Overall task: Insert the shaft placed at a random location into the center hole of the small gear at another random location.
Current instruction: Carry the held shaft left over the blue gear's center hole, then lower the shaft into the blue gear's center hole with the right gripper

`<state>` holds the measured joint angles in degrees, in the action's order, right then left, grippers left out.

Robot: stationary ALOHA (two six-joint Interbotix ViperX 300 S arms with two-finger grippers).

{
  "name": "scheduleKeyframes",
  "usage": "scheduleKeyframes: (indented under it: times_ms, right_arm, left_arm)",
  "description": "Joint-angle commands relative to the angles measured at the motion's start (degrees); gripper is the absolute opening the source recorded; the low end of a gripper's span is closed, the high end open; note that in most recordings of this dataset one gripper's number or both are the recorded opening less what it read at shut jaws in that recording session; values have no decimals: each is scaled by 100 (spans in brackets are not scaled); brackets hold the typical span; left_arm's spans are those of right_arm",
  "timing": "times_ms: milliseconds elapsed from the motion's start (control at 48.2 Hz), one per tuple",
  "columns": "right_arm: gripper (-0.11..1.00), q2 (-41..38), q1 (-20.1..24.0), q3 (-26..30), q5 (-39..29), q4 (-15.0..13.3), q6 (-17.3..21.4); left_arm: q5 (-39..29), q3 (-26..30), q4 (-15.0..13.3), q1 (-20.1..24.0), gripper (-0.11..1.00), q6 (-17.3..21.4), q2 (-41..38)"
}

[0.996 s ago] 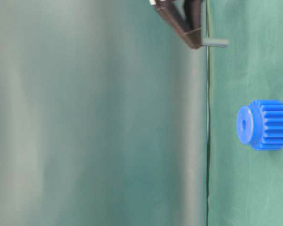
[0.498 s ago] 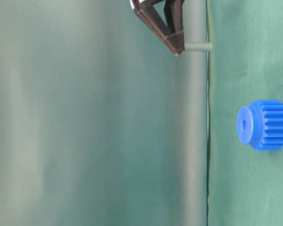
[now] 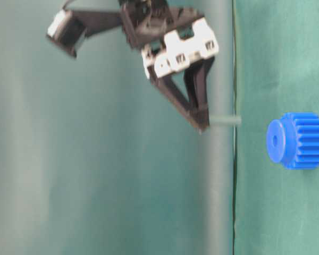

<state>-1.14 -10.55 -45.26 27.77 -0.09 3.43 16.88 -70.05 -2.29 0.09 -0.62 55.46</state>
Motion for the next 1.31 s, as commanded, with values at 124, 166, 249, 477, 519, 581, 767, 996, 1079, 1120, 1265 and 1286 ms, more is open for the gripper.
scheduleKeyframes:
  times_ms: [124,166,249,477,519,581,767,996,1079,1120,1265,1286]
  right_arm:
    - [16,-167,158,545,-202,-44,-53]
    - [16,-193,176,589,-220,-44,-62]
    - [16,-211,185,606,-220,-44,-70]
    - [16,-281,185,563,-220,-44,-79]
    - [16,-325,185,571,-220,-35,-79]
    - [16,-413,185,580,-229,-35,-79]
    - [16,-650,167,589,-211,-9,-70]
    - [16,-773,167,580,-185,9,-62]
    - [16,-773,167,571,-185,9,-62]
    - [16,-782,167,571,-176,9,-62]
    - [16,-835,167,580,-149,9,-62]
    - [16,-853,167,589,-149,9,-62]
  left_arm:
    - [53,53,-18,-9,-1,0,-35]
    - [62,53,-9,0,-1,0,-35]
    - [53,53,-18,0,-1,0,-35]
    - [53,53,-9,0,-1,0,-26]
    - [53,62,-18,0,-1,0,-26]
    - [53,53,-9,0,-1,0,-26]
    - [53,53,-18,0,-1,0,-18]
    - [35,53,-18,0,-1,0,-18]
    - [35,53,-18,0,-1,0,-18]
    - [26,53,-18,0,-1,0,-18]
    - [26,44,-9,0,-1,0,-18]
    - [26,44,-9,0,-1,0,-18]
